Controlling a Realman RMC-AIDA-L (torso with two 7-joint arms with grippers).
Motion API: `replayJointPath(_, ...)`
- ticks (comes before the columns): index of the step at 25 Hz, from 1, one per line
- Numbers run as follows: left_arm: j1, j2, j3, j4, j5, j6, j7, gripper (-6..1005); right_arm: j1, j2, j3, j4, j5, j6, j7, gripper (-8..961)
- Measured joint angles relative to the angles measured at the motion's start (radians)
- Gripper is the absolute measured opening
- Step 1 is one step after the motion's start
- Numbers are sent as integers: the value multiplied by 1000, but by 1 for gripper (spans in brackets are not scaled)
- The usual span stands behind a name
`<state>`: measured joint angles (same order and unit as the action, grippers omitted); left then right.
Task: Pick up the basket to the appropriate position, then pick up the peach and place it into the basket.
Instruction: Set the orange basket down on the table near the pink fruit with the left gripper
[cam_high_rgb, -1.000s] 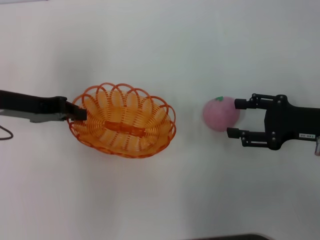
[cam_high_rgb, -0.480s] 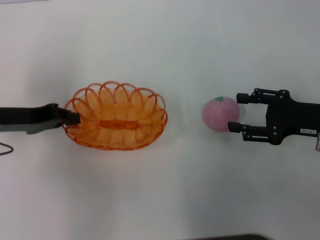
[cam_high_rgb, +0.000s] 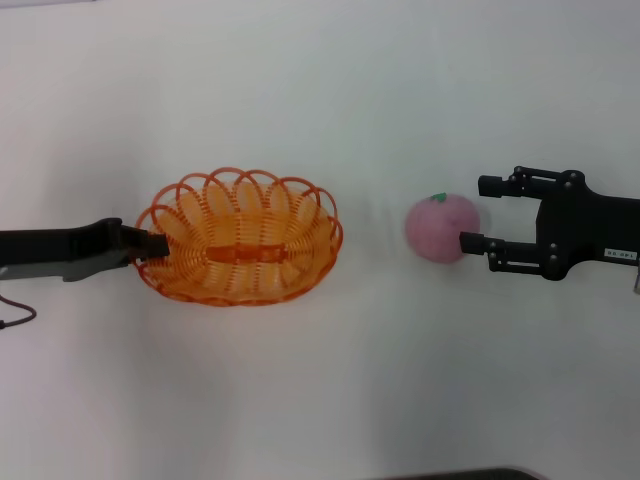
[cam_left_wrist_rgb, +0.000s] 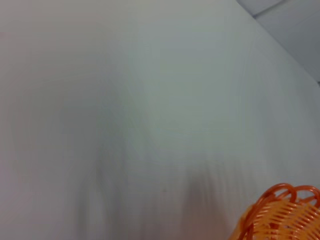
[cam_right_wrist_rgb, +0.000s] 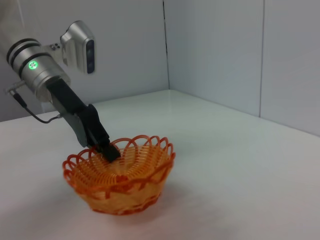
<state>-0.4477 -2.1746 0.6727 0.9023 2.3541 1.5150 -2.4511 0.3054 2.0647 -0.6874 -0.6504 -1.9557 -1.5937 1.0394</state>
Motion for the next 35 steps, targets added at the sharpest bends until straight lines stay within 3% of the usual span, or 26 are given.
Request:
replayJointPath(12,62,-1,207,3,-119,-111,-32,63,3,-2,2,0,1,0,-1,766)
replayJointPath(35,97,-1,277,-2,-174,-175,-36,63,7,-2,2,0,1,0,-1,767)
